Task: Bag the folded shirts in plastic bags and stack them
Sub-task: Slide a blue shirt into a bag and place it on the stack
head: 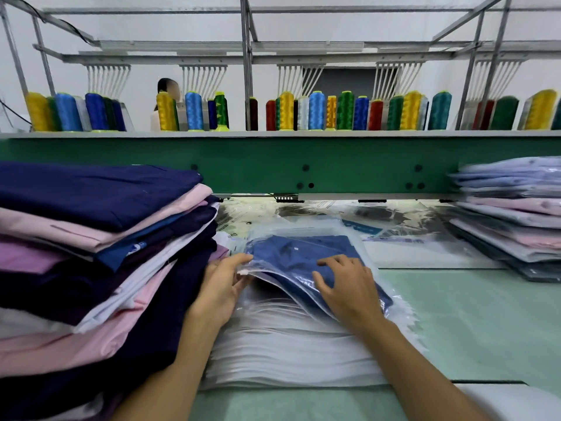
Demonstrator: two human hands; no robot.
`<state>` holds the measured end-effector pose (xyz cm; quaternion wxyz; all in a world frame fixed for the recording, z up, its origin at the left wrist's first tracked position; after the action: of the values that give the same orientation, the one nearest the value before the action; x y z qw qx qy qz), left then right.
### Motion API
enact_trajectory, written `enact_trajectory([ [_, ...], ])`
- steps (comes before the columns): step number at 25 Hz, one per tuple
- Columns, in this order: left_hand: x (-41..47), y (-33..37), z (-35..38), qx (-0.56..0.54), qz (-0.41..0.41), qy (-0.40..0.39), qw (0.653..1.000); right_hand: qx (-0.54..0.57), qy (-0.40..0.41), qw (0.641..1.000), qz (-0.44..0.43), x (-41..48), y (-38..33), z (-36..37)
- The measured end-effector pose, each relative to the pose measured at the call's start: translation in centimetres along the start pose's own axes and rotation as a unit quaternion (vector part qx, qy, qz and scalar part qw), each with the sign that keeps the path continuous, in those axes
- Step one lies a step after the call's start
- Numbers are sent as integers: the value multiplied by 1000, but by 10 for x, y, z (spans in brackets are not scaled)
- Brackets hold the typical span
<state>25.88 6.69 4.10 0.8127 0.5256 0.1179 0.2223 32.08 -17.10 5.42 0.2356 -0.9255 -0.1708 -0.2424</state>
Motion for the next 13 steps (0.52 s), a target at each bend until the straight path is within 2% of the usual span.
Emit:
enact_trajectory([
  [3,-12,-10,15,-91,-112,-58,988,109,-59,990,-72,-12,-26,4],
  [6,-22,-12,25,-146,-176,-101,968,106,-140,979,-107,-22,-41,21],
  [9,-25,-9,30,-98,-155,-125,975,68,-151,980,-113,-25,-44,26],
  [13,-22,-4,29,-25,-55,-111,992,153,-55,974,-155,-28,-65,6],
])
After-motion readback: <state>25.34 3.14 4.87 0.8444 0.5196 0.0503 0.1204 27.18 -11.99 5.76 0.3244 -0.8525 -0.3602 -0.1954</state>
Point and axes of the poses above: each hand's wrist, its own x-axis towards the middle knuckle, its own z-axis out of the palm, y = z × x, the point moved 7 cm from there along x, towards the middle knuckle, and after that the axes turned 5 degrees about z, right-handed, at the moved point
